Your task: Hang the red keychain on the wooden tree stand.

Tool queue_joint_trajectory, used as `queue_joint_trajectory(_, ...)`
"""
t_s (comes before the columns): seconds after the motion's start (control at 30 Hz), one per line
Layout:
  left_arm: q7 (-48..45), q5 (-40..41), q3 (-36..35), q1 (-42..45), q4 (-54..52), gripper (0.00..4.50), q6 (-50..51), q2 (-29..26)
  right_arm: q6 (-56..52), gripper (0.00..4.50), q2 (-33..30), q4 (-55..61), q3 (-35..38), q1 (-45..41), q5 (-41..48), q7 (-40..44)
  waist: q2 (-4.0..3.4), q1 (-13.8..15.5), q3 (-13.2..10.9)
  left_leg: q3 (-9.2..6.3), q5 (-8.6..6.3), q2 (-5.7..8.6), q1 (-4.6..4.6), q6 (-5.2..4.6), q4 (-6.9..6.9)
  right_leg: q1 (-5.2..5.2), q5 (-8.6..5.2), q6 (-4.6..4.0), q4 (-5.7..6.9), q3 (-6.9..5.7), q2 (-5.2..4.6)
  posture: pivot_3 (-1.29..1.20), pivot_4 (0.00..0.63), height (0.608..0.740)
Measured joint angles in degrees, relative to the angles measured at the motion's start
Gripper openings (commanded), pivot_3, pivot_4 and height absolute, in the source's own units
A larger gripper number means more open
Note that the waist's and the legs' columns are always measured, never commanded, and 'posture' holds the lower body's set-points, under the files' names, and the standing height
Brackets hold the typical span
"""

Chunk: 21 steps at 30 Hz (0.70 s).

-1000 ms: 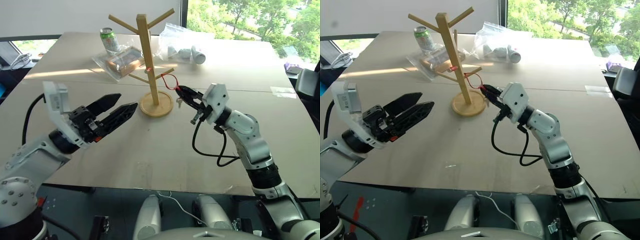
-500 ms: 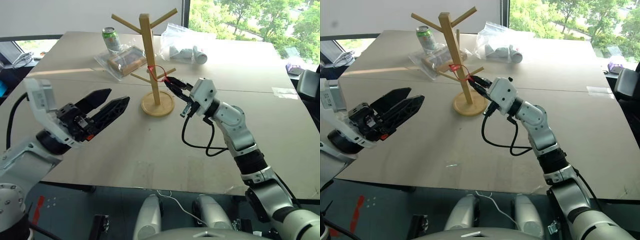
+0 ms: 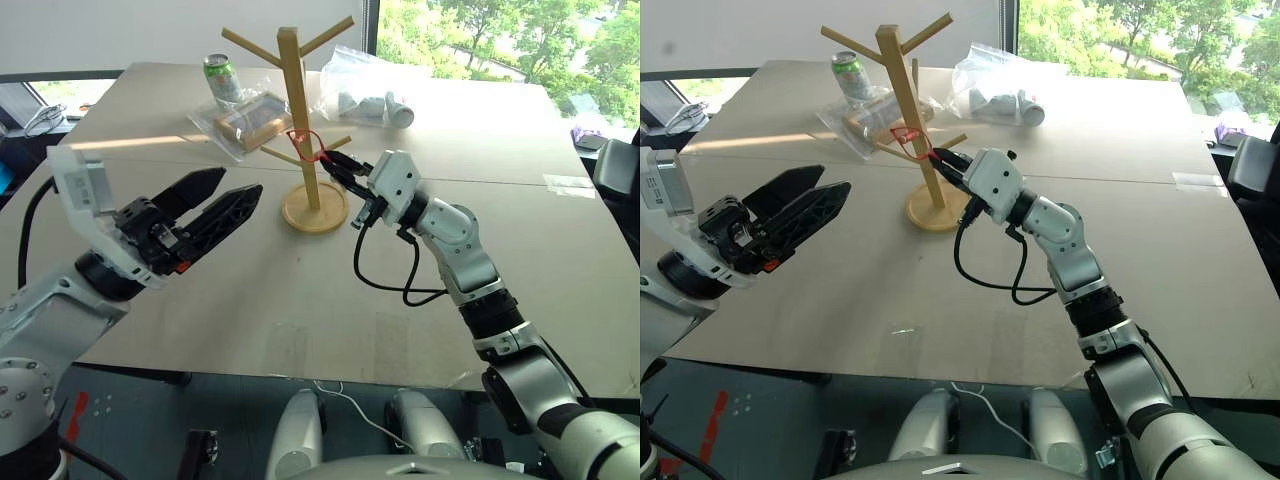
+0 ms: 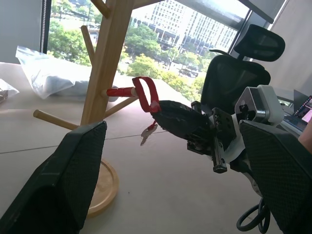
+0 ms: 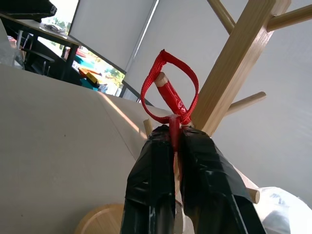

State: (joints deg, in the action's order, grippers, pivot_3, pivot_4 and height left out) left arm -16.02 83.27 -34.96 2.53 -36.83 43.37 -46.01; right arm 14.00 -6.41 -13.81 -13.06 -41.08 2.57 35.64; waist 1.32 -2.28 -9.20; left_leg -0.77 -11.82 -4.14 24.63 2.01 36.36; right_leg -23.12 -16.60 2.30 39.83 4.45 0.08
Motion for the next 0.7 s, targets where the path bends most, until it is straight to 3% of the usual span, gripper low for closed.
queue_joint_trajectory(0.63, -0.4, -1.4, 1.7, 0.0, 1.1, 4.50, -0.8, -0.1, -3.8, 0.05, -0.1, -2.1, -1.5, -3.1, -5.0, -1.1, -0.01, 0.0, 0.0, 0.00, 0.00, 0.00, 0.00, 0.00, 0.00, 0.00, 0.00, 0.00, 0.00, 0.00, 0.00, 0.00, 0.150, 0.740)
queue_joint_trajectory(0.7, -0.5, -2.0, 1.8, 0.2, 1.5, 4.50, -1.1, -0.2, -4.2, 0.82, -0.3, -2.1, -1.6, -3.1, -5.7, -1.1, -0.01, 0.0, 0.0, 0.00, 0.00, 0.00, 0.01, 0.00, 0.00, 0.00, 0.00, 0.00, 0.00, 0.00, 0.00, 0.00, 0.150, 0.740)
